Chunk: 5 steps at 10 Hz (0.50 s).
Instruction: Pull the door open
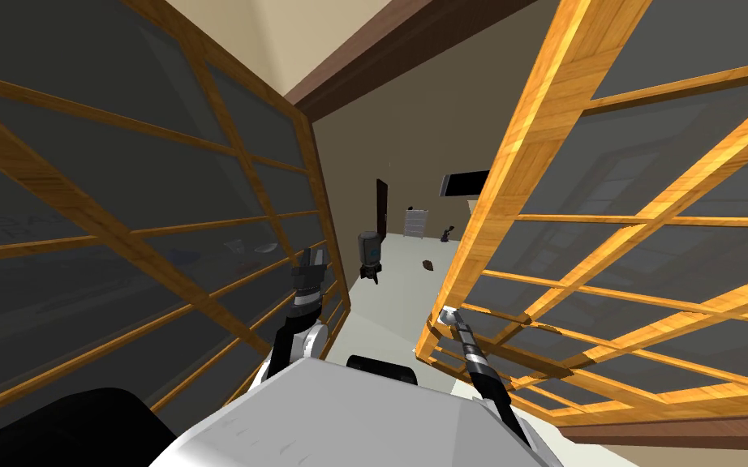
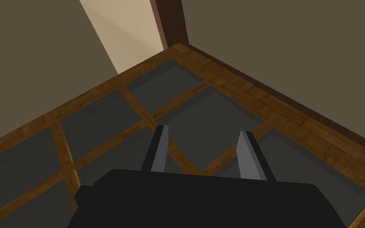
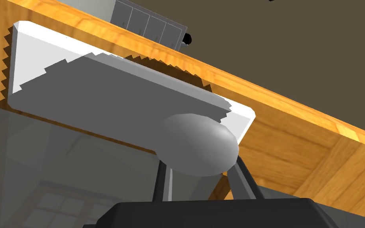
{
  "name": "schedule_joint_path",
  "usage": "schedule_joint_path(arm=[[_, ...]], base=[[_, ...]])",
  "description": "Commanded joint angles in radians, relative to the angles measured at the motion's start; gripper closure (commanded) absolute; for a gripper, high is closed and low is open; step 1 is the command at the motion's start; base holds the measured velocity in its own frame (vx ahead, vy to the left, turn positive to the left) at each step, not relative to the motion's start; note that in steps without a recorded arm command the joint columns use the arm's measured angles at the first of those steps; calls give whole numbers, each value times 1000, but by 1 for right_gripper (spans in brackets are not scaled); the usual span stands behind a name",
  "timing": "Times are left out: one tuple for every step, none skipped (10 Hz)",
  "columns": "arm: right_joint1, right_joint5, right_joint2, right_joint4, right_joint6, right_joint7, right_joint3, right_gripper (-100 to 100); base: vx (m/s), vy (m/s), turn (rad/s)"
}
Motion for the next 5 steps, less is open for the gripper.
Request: schedule_joint_path(arm=[[-5, -19, 5, 2, 0, -50, 18, 100], [-5, -19, 5, 2, 0, -68, 18, 100], [-5, -34, 3, 2, 2, -103, 25, 100], [-5, -34, 3, 2, 2, -109, 25, 100], [-6, -49, 2, 2, 3, -149, 31, 100]], base=[[-44, -25, 66], [-29, -17, 31], [-31, -12, 64], [-21, -10, 27], [-28, -13, 48]])
